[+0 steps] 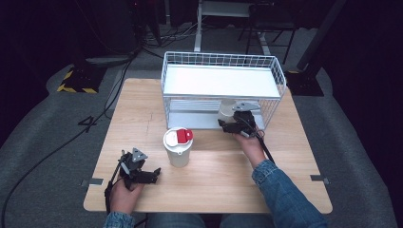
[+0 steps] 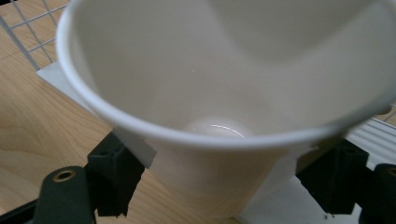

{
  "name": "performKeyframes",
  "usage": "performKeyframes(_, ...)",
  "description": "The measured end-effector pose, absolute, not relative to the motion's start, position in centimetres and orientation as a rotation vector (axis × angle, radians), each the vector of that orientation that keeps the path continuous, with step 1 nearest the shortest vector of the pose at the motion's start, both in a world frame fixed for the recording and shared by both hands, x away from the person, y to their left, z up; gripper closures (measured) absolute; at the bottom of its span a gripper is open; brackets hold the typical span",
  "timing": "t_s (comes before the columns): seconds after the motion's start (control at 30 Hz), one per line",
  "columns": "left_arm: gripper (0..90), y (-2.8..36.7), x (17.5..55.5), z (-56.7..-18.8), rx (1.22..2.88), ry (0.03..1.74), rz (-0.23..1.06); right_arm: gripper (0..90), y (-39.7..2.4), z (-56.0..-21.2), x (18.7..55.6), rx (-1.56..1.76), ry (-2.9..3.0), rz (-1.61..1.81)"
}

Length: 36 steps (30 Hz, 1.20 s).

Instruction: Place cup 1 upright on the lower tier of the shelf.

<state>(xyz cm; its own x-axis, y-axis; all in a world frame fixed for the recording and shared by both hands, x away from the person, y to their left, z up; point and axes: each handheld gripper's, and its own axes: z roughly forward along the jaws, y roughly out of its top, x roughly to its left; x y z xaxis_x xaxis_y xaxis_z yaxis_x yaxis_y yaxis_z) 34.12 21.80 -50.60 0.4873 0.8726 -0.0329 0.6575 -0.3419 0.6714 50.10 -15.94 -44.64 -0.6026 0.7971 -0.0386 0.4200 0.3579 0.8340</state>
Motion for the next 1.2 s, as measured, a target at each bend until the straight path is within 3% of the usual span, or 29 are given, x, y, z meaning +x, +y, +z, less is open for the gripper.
performKeyframes(1.2, 2.5, 21.8, 34.1, -50.6, 2.108, 1.256, 0.444, 23.0, -16.4, -47.1, 54.0, 1.194, 2.118, 1.107)
